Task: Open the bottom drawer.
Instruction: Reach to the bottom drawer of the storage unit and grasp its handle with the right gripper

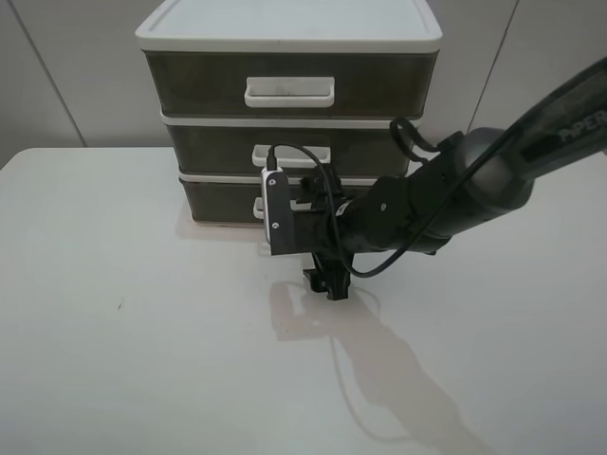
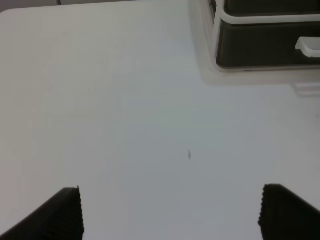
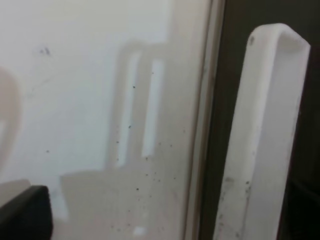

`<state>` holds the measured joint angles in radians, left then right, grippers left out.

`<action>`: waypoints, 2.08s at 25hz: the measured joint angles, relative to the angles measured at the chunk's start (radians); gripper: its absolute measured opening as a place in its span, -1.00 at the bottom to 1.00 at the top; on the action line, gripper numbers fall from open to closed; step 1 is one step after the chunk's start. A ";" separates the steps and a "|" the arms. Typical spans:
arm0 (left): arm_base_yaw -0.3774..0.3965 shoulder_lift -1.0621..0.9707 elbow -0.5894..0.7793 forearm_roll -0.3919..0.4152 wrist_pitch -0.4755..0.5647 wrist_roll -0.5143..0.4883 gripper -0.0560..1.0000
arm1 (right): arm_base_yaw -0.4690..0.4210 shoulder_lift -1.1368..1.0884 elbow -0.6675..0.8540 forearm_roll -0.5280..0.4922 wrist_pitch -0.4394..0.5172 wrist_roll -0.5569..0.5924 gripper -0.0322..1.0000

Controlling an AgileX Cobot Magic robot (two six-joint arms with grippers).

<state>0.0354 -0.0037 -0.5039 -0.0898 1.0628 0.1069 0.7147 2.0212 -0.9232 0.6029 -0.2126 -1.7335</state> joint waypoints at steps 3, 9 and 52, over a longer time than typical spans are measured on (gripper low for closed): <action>0.000 0.000 0.000 0.000 0.000 0.000 0.47 | -0.006 0.013 0.000 0.000 0.003 0.000 0.65; 0.000 0.000 0.000 0.000 0.000 0.000 0.47 | -0.009 0.032 -0.008 -0.002 -0.015 0.000 0.65; 0.000 0.000 0.000 0.000 0.000 0.000 0.47 | -0.009 0.000 0.040 0.004 -0.100 0.003 -0.46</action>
<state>0.0354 -0.0037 -0.5039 -0.0898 1.0628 0.1069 0.7053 2.0211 -0.8831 0.6065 -0.3123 -1.7305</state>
